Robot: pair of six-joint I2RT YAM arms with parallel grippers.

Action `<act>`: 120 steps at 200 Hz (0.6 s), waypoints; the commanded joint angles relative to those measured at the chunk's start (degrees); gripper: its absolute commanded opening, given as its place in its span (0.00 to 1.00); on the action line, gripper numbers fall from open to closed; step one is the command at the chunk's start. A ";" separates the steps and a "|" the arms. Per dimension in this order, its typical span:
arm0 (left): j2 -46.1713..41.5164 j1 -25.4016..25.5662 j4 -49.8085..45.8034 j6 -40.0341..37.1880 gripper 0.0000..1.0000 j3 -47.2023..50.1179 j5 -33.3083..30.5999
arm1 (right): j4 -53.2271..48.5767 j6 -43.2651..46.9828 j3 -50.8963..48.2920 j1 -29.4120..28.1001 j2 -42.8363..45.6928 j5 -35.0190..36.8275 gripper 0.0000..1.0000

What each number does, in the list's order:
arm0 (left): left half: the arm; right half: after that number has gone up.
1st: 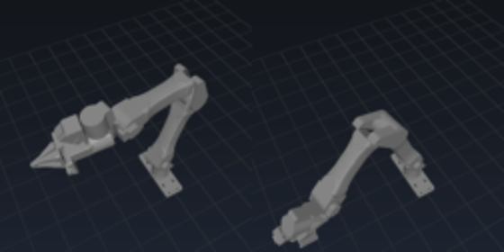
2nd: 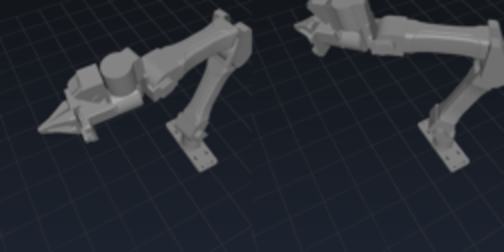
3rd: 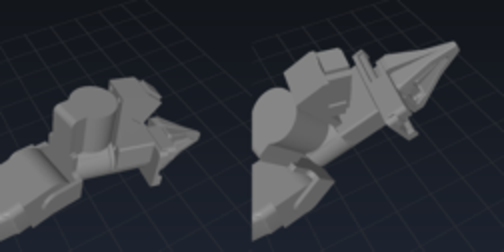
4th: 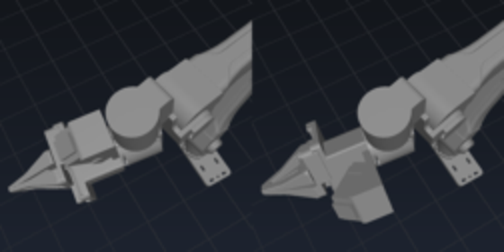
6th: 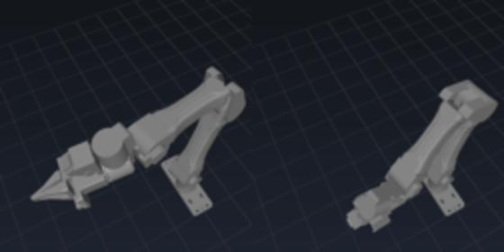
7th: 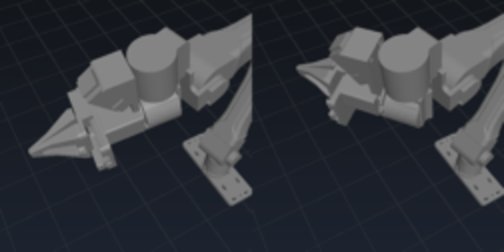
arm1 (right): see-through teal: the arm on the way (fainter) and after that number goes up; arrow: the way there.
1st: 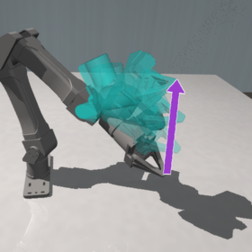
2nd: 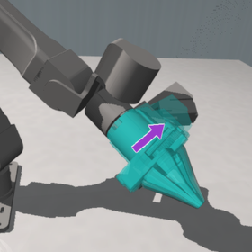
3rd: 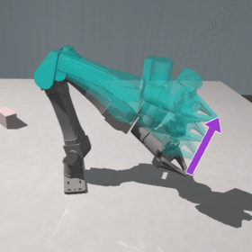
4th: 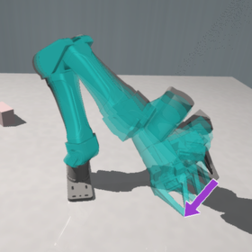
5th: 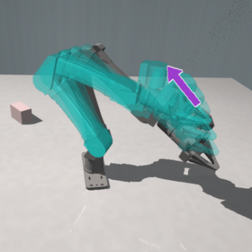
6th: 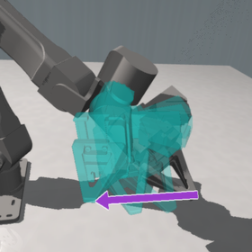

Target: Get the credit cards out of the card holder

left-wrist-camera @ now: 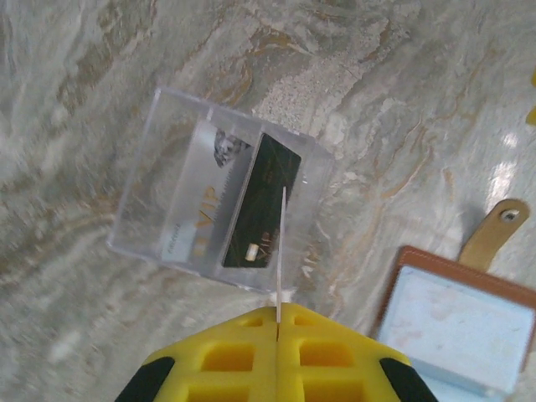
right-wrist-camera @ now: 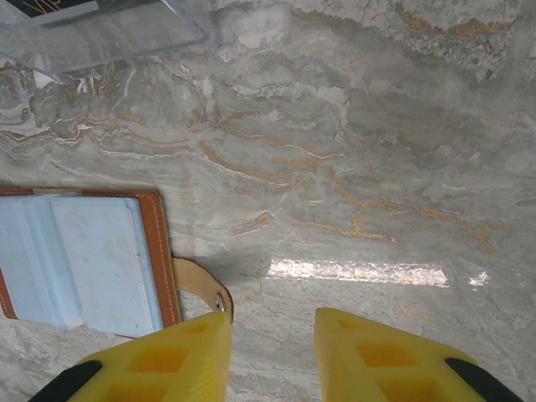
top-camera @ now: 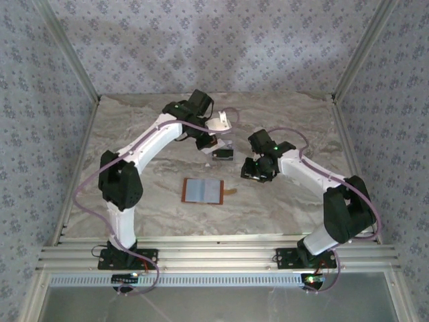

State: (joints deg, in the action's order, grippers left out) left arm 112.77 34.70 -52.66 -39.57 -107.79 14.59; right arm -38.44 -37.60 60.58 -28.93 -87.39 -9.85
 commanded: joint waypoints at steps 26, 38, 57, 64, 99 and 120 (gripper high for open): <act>9.57 0.37 -8.54 -14.35 0.00 -16.38 -1.19 | -2.54 1.05 -0.28 1.01 2.40 -0.02 0.33; 12.11 0.47 -9.74 -15.32 0.00 -19.85 -2.88 | -2.89 1.09 -0.37 1.27 3.06 0.09 0.33; 15.34 0.55 -10.10 -16.69 0.00 -23.99 -4.51 | -3.22 1.05 -0.79 1.98 4.10 0.27 0.33; 16.42 0.55 -10.17 -17.06 0.00 -25.33 -4.85 | -3.17 1.11 -1.10 2.27 4.53 0.20 0.34; 21.00 0.57 -12.49 -18.78 0.00 -32.91 -4.70 | -3.05 1.11 -2.19 3.06 5.64 -0.16 0.33; 23.19 0.55 -13.15 -19.55 0.00 -36.11 -5.22 | -3.08 1.11 -2.78 3.03 5.90 -0.26 0.33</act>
State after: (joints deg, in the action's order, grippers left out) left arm 134.17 34.92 -62.46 -56.36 -138.98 9.61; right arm -39.62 -37.43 58.94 -26.22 -82.89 -9.85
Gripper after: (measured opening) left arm 0.049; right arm 0.333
